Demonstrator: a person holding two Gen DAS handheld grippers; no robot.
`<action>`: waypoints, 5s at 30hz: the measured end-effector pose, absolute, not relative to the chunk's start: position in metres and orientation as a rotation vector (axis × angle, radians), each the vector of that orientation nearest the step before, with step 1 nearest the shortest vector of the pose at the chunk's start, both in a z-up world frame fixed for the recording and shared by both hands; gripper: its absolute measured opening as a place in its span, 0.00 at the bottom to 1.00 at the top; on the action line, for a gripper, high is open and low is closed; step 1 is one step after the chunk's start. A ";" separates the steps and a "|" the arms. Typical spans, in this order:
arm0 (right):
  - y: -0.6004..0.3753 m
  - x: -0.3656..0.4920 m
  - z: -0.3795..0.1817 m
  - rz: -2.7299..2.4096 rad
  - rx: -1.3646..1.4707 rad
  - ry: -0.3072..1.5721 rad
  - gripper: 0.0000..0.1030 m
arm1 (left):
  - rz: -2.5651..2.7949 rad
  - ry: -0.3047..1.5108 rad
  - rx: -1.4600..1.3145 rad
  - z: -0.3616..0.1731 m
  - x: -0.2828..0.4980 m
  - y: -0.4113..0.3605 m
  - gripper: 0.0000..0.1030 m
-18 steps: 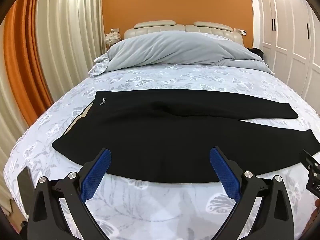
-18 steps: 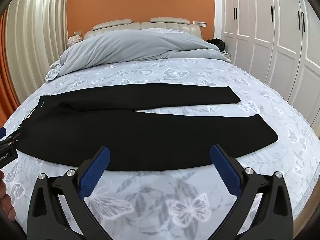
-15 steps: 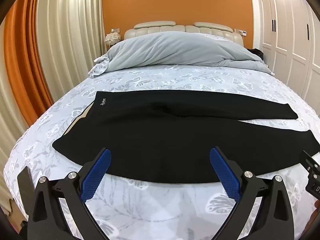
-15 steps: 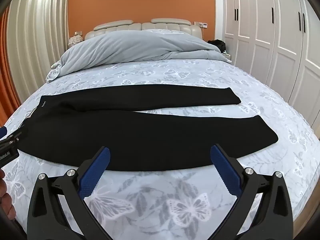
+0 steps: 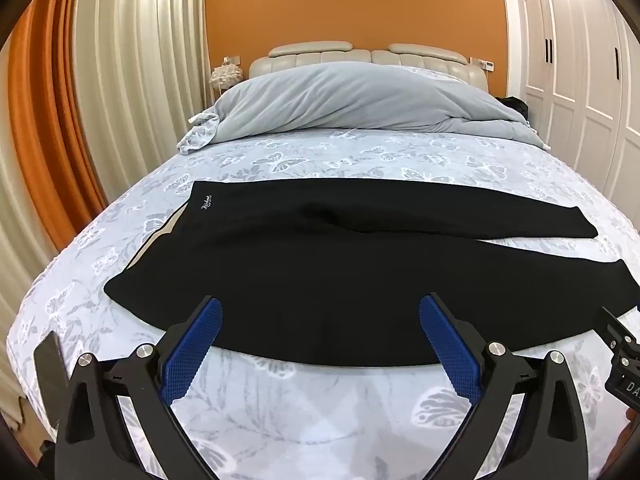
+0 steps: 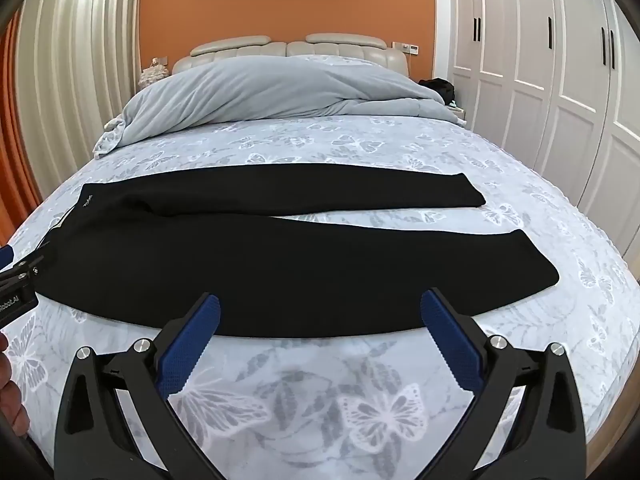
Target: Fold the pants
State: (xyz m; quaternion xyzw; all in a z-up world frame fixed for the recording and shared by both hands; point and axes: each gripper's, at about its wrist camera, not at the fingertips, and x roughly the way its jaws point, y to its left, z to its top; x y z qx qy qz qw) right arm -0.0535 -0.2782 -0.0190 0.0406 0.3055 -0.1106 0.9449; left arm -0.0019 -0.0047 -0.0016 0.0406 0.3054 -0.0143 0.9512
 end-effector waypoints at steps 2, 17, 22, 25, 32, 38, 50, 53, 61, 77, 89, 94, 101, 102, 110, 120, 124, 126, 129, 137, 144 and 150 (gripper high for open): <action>-0.278 -0.053 -0.019 -0.223 0.080 0.624 0.96 | -0.030 0.623 0.083 -0.001 -0.002 -0.005 0.94; -0.281 -0.051 -0.019 -0.222 0.092 0.623 0.96 | -0.024 0.625 0.087 0.000 -0.001 -0.006 0.94; -0.281 -0.052 -0.019 -0.223 0.093 0.621 0.96 | -0.022 0.624 0.089 0.000 -0.001 -0.007 0.94; -0.280 -0.053 -0.019 -0.224 0.094 0.620 0.96 | -0.022 0.622 0.090 0.000 -0.001 -0.007 0.94; -0.280 -0.052 -0.018 -0.225 0.093 0.619 0.96 | -0.026 0.624 0.093 0.000 0.000 -0.008 0.94; -0.280 -0.052 -0.018 -0.223 0.094 0.619 0.96 | -0.027 0.624 0.094 0.000 0.000 -0.009 0.94; -0.280 -0.052 -0.019 -0.223 0.095 0.620 0.96 | -0.030 0.626 0.096 0.000 0.001 -0.007 0.94; -0.280 -0.052 -0.019 -0.222 0.095 0.619 0.96 | -0.032 0.627 0.096 0.000 0.001 -0.006 0.94; -0.280 -0.053 -0.019 -0.221 0.096 0.621 0.96 | -0.034 0.627 0.097 0.000 0.001 -0.006 0.94; -0.280 -0.052 -0.019 -0.220 0.096 0.621 0.96 | -0.031 0.629 0.100 -0.002 0.001 -0.005 0.94; -0.285 -0.048 -0.021 -0.186 0.117 0.665 0.96 | -0.091 0.677 0.079 -0.005 0.005 -0.001 0.95; -0.333 -0.031 -0.009 -0.120 0.150 0.736 0.96 | -0.204 0.771 -0.015 -0.002 0.025 0.019 0.95; -0.480 0.048 -0.015 -0.157 0.246 0.792 0.96 | -0.217 0.858 -0.091 0.000 0.096 0.061 0.95; -0.497 0.061 -0.019 -0.166 0.264 0.804 0.96 | -0.208 0.866 -0.106 -0.001 0.111 0.068 0.95; -0.601 0.175 -0.068 -0.255 0.351 0.844 0.96 | -0.018 0.952 -0.231 -0.027 0.296 0.163 0.95; -0.632 0.263 -0.117 -0.312 0.340 0.952 0.96 | 0.219 1.035 -0.388 -0.095 0.423 0.254 0.95; -0.619 0.270 -0.116 -0.281 0.300 0.906 0.91 | 0.219 0.993 -0.337 -0.098 0.432 0.247 0.86; -0.613 0.266 -0.114 -0.257 0.275 0.895 0.55 | 0.217 0.995 -0.297 -0.096 0.434 0.243 0.58; -0.612 0.257 -0.103 -0.193 0.325 0.861 0.15 | 0.143 0.997 -0.367 -0.087 0.426 0.244 0.10; -0.582 0.185 -0.020 -0.113 0.277 0.700 0.15 | 0.008 0.847 -0.438 -0.001 0.340 0.245 0.07; -0.571 0.070 0.013 -0.068 0.227 0.671 0.16 | -0.094 0.826 -0.431 0.040 0.213 0.253 0.07; -0.580 0.005 -0.044 -0.127 0.270 0.800 0.44 | -0.025 0.986 -0.478 -0.024 0.135 0.276 0.21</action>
